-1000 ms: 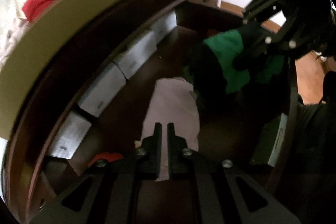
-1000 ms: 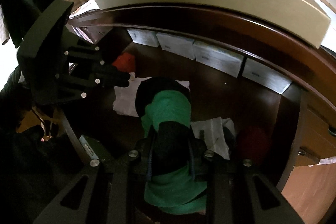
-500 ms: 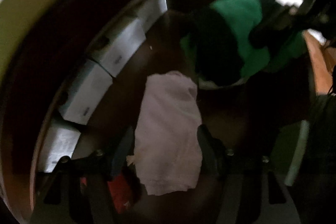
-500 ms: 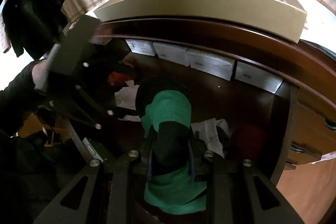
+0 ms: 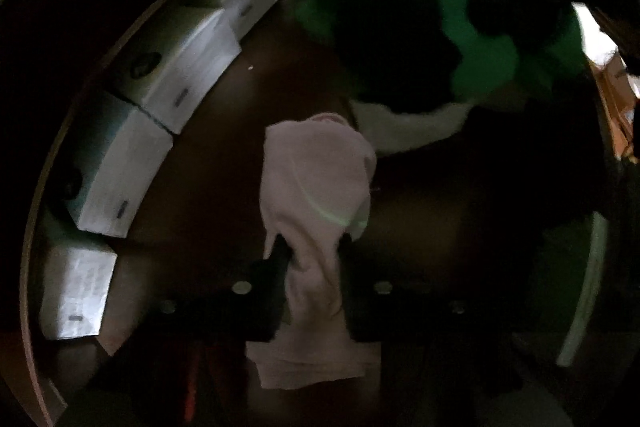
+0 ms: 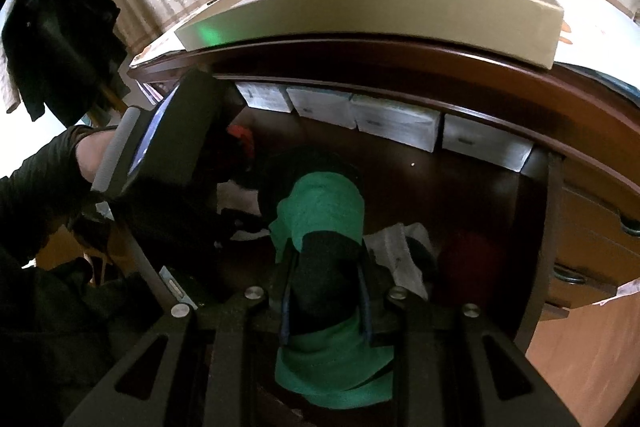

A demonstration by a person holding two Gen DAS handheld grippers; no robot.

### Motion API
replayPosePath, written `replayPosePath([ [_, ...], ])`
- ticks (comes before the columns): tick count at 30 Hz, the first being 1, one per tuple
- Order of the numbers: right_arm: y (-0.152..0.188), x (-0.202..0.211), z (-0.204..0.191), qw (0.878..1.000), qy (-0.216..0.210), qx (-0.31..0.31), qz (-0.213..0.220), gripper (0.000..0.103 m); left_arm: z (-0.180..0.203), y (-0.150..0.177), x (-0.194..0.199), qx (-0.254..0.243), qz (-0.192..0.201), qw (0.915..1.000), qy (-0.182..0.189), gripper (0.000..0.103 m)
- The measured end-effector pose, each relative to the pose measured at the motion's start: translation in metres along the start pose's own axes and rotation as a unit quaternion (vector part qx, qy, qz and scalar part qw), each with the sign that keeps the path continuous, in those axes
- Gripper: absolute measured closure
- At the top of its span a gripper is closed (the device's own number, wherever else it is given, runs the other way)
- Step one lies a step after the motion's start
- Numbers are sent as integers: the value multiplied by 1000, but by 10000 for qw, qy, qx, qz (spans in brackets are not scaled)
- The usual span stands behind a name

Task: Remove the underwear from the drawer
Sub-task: 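Lift the white cloth and green-black sock up out of the drawer, then carry the held clothes over the beige box lid and lower them in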

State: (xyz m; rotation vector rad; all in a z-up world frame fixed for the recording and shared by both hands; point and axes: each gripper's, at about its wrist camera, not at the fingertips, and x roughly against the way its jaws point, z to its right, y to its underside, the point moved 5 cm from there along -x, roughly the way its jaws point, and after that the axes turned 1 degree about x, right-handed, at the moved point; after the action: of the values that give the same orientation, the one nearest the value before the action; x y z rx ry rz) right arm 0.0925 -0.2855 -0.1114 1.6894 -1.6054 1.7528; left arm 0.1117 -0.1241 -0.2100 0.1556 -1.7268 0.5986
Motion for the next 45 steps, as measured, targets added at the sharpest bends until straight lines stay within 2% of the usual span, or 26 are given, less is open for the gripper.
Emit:
replayPosePath([
  [2, -1, 3, 0, 10000, -2, -10, 62, 76, 1, 1, 9, -57, 111, 9997, -196, 84],
  [7, -5, 17, -2, 9996, -10, -40, 288, 76, -1, 1, 50, 105, 564, 9976, -394, 84],
  [11, -12, 38, -7, 9977, -146, -111, 658, 76, -2, 2, 89, 285, 999, 9925, -639, 84],
  [18, -31, 79, -13, 9888, -432, -355, 1385, 76, 1, -3, 165, 653, 1863, 9749, -1027, 84],
  [23, -49, 95, -9, 9801, -666, -668, 1745, 76, -19, -13, 189, 997, 2358, 9591, -1206, 84],
  [29, -77, 104, -1, 9726, -722, -883, 2024, 76, -53, -26, 212, 1631, 2700, 9387, -1394, 84],
  [33, -94, 104, 8, 9682, -771, -1026, 2148, 76, -77, -34, 216, 2018, 2812, 9252, -1556, 84],
  [36, -108, 102, 14, 9665, -758, -1080, 2200, 76, -97, -41, 213, 2276, 2807, 9183, -1618, 84],
  [41, -134, 100, 26, 9648, -744, -1124, 2257, 75, -122, -56, 208, 2518, 2786, 9107, -1718, 84],
  [45, -155, 97, 33, 9665, -625, -1105, 2233, 76, -136, -70, 204, 2592, 2746, 9087, -1778, 84],
])
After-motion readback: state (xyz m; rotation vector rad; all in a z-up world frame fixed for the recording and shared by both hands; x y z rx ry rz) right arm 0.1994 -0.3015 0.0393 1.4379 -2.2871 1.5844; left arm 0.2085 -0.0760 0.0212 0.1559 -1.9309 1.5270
